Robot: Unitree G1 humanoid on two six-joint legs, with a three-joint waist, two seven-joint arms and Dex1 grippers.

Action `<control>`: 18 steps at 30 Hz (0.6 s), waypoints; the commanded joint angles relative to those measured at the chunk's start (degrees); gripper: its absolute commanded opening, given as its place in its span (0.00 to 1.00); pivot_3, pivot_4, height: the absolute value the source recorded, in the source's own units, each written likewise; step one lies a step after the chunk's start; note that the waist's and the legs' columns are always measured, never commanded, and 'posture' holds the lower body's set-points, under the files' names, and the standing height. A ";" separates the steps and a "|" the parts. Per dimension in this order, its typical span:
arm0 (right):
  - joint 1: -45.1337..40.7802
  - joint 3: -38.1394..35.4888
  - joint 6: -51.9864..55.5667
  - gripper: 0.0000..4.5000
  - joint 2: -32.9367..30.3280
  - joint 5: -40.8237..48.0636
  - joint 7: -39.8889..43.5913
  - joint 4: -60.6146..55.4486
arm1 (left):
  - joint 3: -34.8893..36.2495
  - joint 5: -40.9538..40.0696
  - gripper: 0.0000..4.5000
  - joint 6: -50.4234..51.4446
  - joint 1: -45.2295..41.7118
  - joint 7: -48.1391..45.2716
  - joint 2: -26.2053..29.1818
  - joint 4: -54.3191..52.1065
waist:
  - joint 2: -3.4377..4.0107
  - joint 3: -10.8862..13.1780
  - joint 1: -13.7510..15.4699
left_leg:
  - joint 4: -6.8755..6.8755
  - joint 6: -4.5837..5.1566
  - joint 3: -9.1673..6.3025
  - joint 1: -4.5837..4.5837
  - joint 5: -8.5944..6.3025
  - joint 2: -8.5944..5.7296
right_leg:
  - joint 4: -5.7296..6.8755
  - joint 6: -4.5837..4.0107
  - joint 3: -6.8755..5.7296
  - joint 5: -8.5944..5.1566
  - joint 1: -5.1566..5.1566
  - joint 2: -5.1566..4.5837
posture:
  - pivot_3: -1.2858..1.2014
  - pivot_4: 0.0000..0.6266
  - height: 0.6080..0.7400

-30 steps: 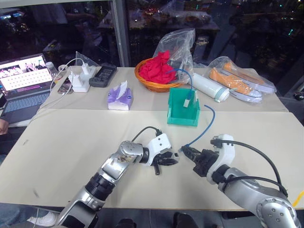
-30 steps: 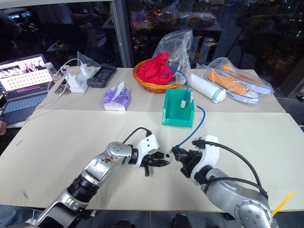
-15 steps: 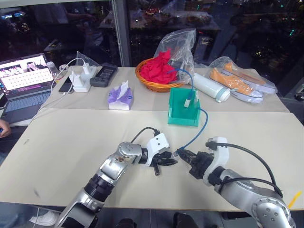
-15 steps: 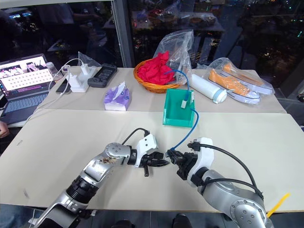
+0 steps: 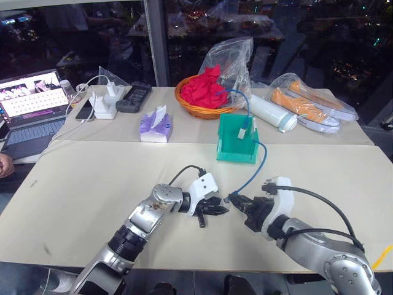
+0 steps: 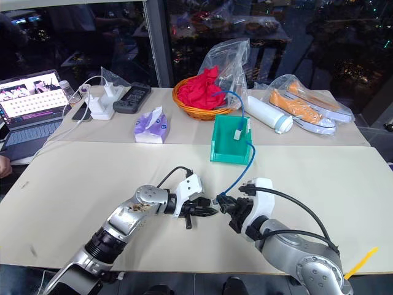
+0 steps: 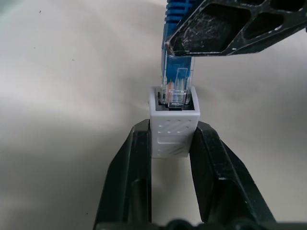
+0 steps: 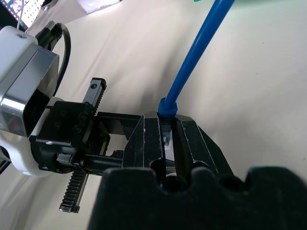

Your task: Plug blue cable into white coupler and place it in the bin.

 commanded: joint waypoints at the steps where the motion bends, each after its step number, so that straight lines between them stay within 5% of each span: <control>1: 0.17 0.73 2.18 0.00 -0.52 0.20 -1.02 -0.60 | 2.76 -2.49 0.14 4.30 -3.82 1.62 -1.72 -4.50 | 0.00 0.00 0.05 | 0.00 0.00 0.00 0.00 0.00 0.00 | 0.00 0.00 0.00 0.00 0.01 0.00 | 0.52 0.24 1.00; 18: -1.03 2.98 8.37 0.00 -6.56 4.00 -2.40 -0.21 | 0.03 -1.92 0.14 8.84 -9.38 5.43 -4.62 -7.35 | 0.00 0.00 0.01 | 0.01 0.00 0.00 -0.01 0.00 -0.01 | -0.02 0.00 0.00 0.00 0.02 0.00 | 0.52 0.24 1.00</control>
